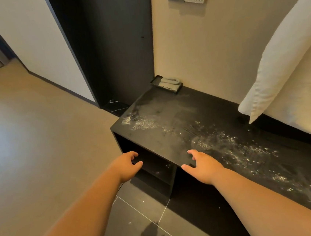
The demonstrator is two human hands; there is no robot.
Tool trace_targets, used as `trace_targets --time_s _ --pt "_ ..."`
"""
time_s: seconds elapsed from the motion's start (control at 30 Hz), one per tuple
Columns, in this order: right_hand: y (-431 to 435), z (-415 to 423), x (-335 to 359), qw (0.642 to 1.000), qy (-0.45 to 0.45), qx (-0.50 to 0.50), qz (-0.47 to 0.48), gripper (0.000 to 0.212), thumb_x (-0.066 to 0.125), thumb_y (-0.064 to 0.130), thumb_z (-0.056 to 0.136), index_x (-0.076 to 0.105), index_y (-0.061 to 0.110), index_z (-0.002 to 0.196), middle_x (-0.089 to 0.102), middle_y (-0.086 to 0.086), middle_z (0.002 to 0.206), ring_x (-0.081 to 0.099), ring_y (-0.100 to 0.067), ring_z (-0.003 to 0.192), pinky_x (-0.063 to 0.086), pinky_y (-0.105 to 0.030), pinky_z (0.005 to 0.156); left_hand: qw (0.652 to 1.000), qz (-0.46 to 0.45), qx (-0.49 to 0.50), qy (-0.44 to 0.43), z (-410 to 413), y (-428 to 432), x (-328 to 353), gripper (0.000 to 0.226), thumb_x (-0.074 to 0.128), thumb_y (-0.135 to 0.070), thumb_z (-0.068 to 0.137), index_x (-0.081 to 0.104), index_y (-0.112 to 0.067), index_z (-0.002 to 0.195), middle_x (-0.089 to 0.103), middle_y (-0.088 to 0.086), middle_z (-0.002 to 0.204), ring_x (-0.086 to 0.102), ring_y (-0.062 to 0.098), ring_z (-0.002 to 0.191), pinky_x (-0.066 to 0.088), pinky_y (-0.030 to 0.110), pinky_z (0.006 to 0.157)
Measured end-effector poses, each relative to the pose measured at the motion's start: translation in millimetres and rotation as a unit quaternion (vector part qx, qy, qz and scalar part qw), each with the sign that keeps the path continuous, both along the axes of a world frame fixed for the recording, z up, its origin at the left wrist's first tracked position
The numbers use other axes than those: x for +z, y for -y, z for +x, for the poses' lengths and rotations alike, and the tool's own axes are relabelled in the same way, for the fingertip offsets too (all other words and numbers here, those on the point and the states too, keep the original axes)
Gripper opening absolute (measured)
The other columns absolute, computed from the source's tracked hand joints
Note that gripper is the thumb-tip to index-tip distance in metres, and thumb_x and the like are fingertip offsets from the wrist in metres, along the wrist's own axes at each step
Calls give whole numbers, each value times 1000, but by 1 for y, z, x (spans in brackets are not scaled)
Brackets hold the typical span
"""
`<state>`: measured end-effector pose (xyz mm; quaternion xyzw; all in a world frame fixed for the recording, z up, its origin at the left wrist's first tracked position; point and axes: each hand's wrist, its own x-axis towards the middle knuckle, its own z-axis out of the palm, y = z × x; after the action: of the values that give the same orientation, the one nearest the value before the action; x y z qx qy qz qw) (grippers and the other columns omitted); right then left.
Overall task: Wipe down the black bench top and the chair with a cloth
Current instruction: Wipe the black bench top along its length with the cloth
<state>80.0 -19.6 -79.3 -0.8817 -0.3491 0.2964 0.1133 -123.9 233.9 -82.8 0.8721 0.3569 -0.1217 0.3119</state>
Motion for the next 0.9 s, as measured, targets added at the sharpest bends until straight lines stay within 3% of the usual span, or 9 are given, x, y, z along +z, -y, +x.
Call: trace_targets --time_s 0.43,0.9 --pt "-112 -11 -16 1000 -1 -14 2 76 54 66 97 25 36 160 48 4 154 55 -18 133 51 -35 103 1000 4 -4 -6 4 -119 -5 58 58 -51 104 49 -26 155 57 2 152 57 24 136 47 38 112" --pt "-176 92 -32 1000 13 -25 10 72 51 64 99 30 32 160 49 2 154 57 -17 128 51 -35 104 1000 -5 -19 -1 96 -177 -2 56 60 -50 102 49 -29 153 57 0 151 58 21 134 47 36 110"
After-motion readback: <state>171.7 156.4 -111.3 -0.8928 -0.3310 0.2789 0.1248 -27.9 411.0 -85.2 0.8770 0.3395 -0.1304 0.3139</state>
